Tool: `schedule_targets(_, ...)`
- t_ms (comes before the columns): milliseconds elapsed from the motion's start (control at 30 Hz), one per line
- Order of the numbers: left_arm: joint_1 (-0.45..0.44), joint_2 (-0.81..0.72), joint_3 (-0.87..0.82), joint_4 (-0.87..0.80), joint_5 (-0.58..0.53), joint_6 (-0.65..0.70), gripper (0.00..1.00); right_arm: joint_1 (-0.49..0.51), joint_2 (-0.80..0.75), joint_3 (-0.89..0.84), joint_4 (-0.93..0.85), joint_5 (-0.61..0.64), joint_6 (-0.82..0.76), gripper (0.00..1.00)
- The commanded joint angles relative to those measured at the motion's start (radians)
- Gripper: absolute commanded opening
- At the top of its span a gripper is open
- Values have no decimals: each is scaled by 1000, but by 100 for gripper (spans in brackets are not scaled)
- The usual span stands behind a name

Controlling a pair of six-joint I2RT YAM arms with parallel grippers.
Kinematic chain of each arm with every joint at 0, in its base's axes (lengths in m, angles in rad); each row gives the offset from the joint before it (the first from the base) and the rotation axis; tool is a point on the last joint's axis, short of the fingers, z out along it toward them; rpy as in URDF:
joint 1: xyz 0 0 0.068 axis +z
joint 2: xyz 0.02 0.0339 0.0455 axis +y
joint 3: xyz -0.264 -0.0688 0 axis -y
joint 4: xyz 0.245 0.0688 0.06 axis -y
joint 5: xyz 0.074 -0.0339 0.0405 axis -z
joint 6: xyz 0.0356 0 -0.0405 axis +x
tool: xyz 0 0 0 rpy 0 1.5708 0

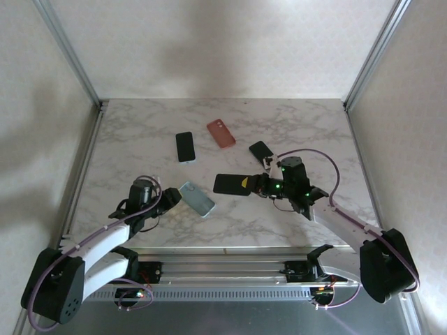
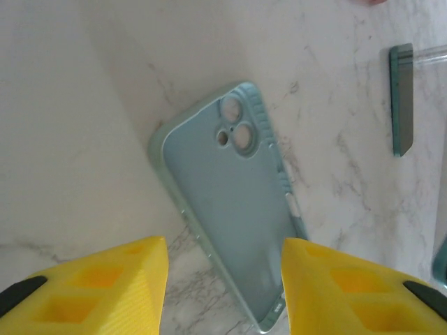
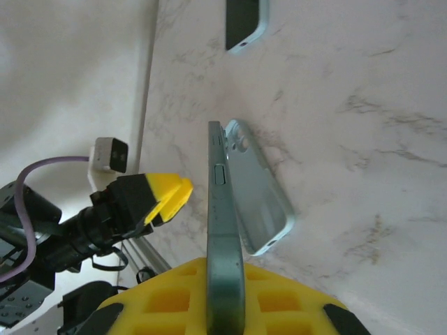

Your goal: Put the phone into the phone case

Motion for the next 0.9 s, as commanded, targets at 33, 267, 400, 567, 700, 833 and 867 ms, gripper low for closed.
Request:
schedule_targets(33, -9, -34, -26, -13, -31, -28, 46, 113, 46, 61, 37, 74, -12, 0)
schedule_targets(267, -5, 37, 3, 54, -45, -35, 47, 207, 173, 50, 152, 132, 45, 0)
schedule_targets(400, 0, 96, 51, 68, -69, -2, 47, 239, 221, 51, 154, 159, 52, 0)
schedule_targets(567, 8, 147, 110, 78, -100, 34, 47, 241, 241, 51, 103, 212, 46, 0)
schedule_targets(700, 19, 176, 151, 88, -117, 63, 47, 240, 234, 59, 32, 263, 26, 0)
schedule_targets(833, 26, 225, 190, 107, -117, 77, 47, 241, 231, 81, -62, 319, -10, 0)
schedule_targets(867, 26, 235, 195, 118, -112, 78, 47, 239, 229, 85, -75, 325, -18, 0)
